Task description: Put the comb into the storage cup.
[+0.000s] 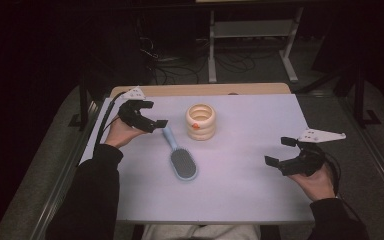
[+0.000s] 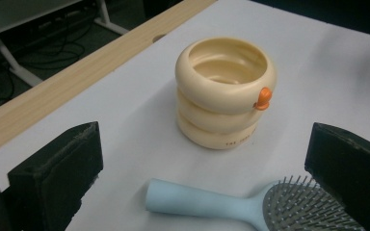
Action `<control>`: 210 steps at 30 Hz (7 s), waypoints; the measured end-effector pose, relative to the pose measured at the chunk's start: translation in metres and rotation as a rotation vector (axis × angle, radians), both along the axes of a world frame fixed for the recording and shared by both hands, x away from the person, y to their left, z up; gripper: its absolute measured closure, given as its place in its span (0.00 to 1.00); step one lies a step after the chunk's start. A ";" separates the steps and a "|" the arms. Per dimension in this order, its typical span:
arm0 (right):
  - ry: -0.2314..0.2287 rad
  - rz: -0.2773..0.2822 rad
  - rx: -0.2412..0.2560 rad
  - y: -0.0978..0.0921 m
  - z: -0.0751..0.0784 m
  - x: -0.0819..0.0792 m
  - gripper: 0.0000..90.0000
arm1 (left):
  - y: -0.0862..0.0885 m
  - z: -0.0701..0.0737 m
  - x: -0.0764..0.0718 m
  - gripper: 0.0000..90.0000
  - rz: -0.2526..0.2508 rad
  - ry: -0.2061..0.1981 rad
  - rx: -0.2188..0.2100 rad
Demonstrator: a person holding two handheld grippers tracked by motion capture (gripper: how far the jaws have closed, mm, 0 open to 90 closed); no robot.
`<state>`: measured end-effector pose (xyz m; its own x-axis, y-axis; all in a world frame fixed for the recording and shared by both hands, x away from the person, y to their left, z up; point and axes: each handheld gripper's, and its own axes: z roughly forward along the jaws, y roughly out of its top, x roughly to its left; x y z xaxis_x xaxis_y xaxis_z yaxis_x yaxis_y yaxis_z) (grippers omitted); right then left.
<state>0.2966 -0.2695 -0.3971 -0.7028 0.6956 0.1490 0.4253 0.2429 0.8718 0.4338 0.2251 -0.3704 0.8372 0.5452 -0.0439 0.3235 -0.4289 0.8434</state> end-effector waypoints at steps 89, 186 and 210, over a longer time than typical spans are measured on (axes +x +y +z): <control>0.052 0.011 -0.016 0.000 -0.007 0.005 0.00 | -0.036 -0.081 0.041 1.00 -0.034 0.228 0.236; 0.052 0.025 -0.011 0.002 -0.007 0.004 0.00 | 0.010 -0.087 -0.006 1.00 0.020 0.308 0.223; 0.049 0.023 -0.011 0.001 -0.006 0.003 0.00 | 0.022 -0.085 -0.050 1.00 -0.001 0.274 0.235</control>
